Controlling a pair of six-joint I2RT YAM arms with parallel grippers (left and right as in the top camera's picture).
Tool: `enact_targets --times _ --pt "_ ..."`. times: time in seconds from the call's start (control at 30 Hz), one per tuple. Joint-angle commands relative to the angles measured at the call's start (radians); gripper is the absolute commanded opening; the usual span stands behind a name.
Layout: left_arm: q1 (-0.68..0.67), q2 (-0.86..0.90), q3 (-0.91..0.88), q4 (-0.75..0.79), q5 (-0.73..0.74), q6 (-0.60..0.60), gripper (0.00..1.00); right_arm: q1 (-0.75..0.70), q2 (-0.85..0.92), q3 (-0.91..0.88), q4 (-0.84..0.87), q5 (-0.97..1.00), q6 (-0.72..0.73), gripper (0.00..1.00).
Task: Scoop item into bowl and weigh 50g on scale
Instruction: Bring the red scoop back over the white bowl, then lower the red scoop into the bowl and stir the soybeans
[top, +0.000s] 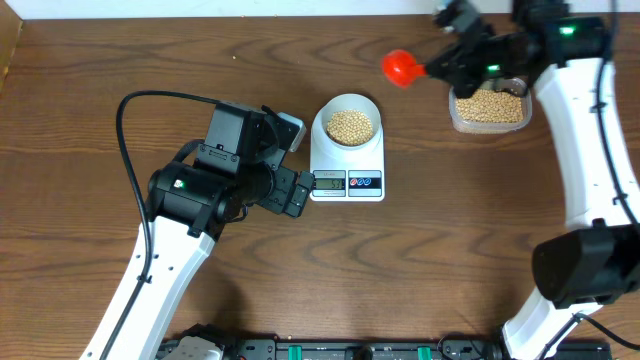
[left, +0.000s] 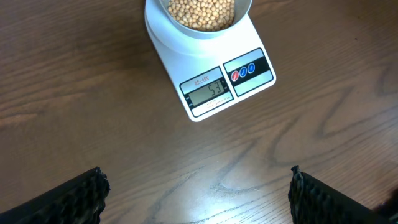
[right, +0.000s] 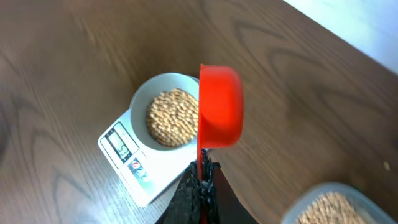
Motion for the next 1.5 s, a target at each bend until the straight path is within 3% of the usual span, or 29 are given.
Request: enact_targets --times 0.0,0.17,0.63,1.47 --pt "0.004 0.006 -0.001 -0.006 0.011 0.010 0.95 0.077 0.005 -0.002 0.008 0.093 -0.063 0.01" --pt "0.004 0.006 -0.001 -0.006 0.011 0.010 0.95 0.159 0.016 -0.002 0.024 0.210 -0.099 0.01" --pt "0.004 0.006 -0.001 -0.006 0.011 0.010 0.95 0.268 0.108 -0.002 0.046 0.292 -0.127 0.01" --pt "0.004 0.006 -0.001 -0.006 0.011 0.010 0.95 0.316 0.184 -0.002 0.034 0.358 -0.138 0.01"
